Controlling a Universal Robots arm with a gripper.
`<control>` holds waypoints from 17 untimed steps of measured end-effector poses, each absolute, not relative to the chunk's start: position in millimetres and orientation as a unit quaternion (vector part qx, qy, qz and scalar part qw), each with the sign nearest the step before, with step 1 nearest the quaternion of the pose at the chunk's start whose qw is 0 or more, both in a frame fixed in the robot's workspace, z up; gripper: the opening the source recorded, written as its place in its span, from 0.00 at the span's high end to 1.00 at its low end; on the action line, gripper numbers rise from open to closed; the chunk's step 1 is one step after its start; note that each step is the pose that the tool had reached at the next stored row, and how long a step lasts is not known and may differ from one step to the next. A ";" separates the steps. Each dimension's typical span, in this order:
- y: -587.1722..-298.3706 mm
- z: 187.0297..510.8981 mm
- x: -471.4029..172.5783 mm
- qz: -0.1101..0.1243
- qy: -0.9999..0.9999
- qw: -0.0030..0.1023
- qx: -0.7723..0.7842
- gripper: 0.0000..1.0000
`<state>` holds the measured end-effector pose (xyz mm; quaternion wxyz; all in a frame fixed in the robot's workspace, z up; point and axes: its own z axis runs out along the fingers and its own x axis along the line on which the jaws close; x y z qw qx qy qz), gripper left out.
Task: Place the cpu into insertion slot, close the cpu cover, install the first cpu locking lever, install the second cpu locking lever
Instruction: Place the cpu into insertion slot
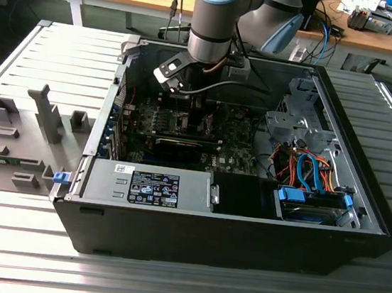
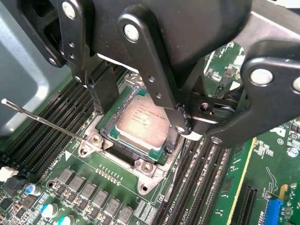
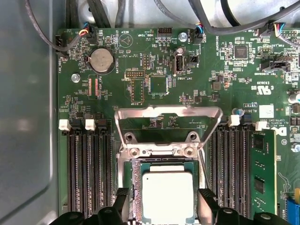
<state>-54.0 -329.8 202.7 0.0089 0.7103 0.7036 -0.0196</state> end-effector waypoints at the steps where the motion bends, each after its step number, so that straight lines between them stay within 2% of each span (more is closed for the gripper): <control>1: -329.8 202.6 -54.0 -0.020 0.704 0.009 0.710 0.32; 17: -325.5 198.7 -53.8 -0.020 0.704 0.009 0.710 0.32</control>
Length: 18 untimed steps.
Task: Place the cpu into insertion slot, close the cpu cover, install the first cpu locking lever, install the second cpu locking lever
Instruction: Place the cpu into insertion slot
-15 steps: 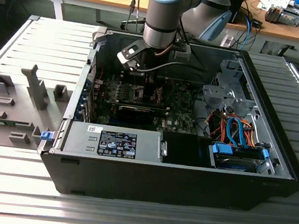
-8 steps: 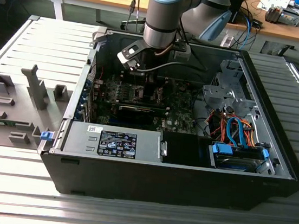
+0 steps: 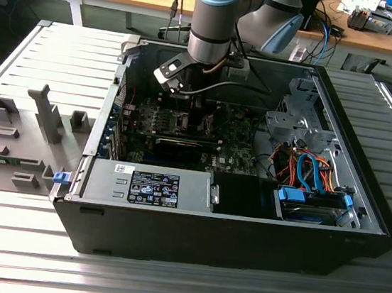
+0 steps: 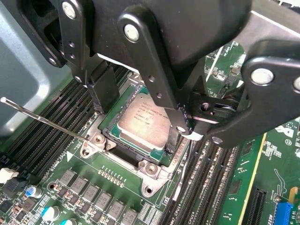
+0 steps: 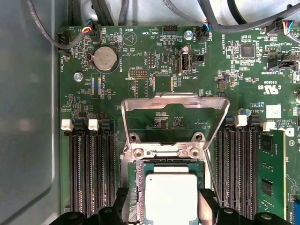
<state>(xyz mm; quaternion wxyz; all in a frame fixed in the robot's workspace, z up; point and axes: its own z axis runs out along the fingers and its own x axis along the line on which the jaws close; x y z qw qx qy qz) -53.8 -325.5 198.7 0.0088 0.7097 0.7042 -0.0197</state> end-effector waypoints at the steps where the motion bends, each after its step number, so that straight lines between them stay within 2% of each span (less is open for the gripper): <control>1: -325.0 198.6 -53.8 -0.020 0.704 0.009 0.710 0.32; 18: -323.9 210.4 -53.7 -0.018 0.720 0.007 0.694 0.32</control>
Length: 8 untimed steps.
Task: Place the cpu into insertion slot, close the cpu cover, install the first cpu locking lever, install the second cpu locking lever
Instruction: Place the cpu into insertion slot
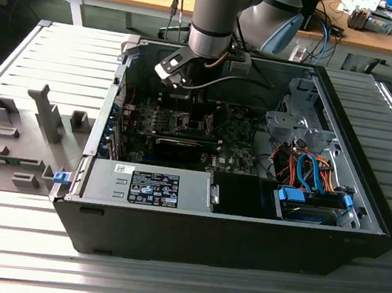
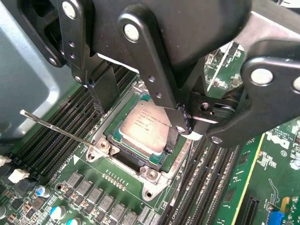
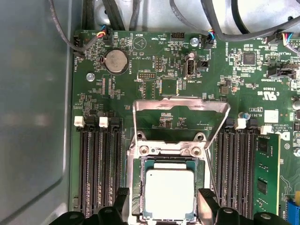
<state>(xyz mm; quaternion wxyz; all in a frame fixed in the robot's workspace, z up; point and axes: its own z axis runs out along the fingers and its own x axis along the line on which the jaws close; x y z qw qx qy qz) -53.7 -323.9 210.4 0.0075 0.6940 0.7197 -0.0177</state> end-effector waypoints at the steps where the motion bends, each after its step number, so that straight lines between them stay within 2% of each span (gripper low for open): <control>1: -323.9 210.4 -53.7 -0.018 0.721 0.007 0.693 0.32; 5: -323.9 210.3 -53.7 -0.017 0.722 0.007 0.691 0.33; 6: -323.9 210.4 -53.7 -0.018 0.723 0.007 0.691 0.47; 8: -323.9 210.4 -53.7 -0.018 0.723 0.007 0.691 0.58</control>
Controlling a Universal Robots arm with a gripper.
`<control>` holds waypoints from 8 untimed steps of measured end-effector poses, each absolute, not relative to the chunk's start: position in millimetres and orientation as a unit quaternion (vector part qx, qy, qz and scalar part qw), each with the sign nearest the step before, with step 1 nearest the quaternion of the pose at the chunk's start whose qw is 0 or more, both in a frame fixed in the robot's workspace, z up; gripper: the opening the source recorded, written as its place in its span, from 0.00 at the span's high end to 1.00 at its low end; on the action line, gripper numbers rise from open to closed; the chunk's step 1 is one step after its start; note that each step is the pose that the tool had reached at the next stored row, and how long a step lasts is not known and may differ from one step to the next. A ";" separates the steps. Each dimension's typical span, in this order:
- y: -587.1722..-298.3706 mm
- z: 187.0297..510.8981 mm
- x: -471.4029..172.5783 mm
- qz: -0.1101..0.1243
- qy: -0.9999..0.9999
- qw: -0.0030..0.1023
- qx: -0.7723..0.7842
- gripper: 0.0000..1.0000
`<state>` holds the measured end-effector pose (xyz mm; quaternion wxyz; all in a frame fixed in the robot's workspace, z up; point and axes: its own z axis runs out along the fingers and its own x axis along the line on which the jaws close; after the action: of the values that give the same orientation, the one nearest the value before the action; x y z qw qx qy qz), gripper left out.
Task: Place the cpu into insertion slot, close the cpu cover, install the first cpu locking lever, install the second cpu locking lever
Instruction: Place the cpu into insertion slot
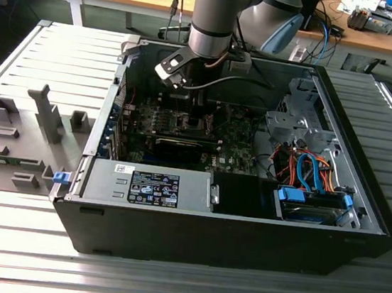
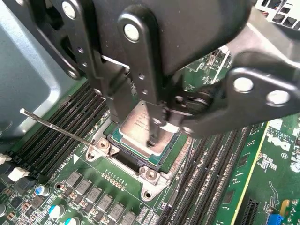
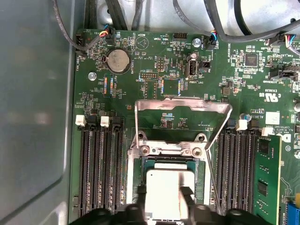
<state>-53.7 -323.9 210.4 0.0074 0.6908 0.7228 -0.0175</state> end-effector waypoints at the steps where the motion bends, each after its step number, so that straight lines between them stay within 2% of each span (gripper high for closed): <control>1: -323.9 210.4 -53.7 -0.017 0.723 0.007 0.691 0.65; 5: -323.9 210.4 -53.7 -0.017 0.723 0.007 0.690 0.89; 8: -323.9 210.4 -53.7 -0.017 0.723 0.007 0.690 0.89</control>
<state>-53.7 -323.9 210.4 0.0075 0.6902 0.7234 -0.0175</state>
